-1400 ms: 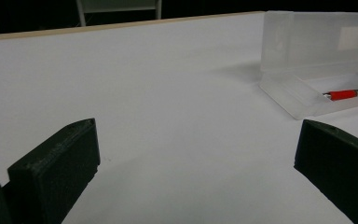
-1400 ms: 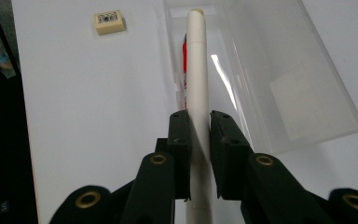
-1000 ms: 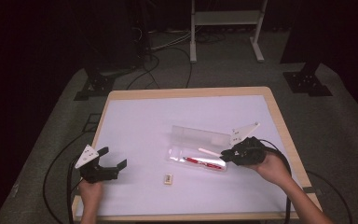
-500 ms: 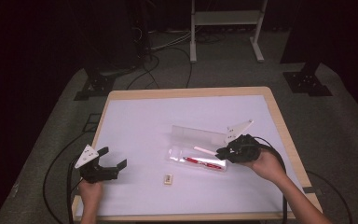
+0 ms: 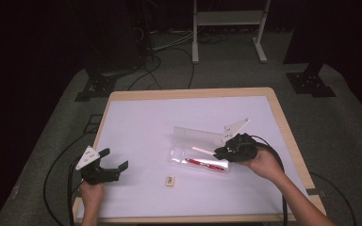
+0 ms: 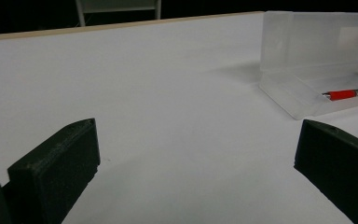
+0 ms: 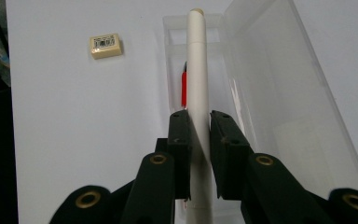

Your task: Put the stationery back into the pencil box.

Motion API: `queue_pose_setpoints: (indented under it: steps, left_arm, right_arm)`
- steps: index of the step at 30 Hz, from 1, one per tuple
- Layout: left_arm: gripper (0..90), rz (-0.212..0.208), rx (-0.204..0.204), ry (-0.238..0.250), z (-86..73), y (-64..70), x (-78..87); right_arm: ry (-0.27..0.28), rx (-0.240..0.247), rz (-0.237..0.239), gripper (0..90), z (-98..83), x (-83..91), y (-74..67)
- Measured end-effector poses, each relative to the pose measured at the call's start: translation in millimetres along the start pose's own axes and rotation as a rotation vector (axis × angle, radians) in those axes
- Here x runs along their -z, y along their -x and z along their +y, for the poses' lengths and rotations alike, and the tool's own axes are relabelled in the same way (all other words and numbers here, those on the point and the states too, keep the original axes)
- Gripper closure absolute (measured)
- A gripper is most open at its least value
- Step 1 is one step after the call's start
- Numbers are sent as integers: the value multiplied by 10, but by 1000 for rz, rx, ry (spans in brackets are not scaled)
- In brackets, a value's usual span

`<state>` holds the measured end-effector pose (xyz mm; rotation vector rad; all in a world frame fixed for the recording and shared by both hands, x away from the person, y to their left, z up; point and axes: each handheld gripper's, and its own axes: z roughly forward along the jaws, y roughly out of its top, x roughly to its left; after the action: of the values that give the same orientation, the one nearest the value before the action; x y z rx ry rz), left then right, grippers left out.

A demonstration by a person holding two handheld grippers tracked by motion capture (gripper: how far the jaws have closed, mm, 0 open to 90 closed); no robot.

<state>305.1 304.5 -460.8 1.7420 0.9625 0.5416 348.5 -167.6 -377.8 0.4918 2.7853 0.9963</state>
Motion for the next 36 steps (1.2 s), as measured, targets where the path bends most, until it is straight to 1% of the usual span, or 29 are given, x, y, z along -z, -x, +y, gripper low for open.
queue_pose_setpoints:
  steps: [8, 20, 31, 36]
  left_arm:
    - [0, -1, 0, 2, 0, -1, 3]
    - [0, -1, 1, 3, 0, -2, 2]
    - [0, -3, 2, 4, 0, -2, 3]
    - [0, -3, 2, 4, 0, -2, 3]
  right_arm:
    - [-3, 0, 3, 781, 40, -46, 10]
    - [-17, 12, 13, 781, 95, -137, 33]
    - [-23, 3, 23, 781, 127, -230, 52]
    - [-28, 9, 26, 781, 142, -271, 60]
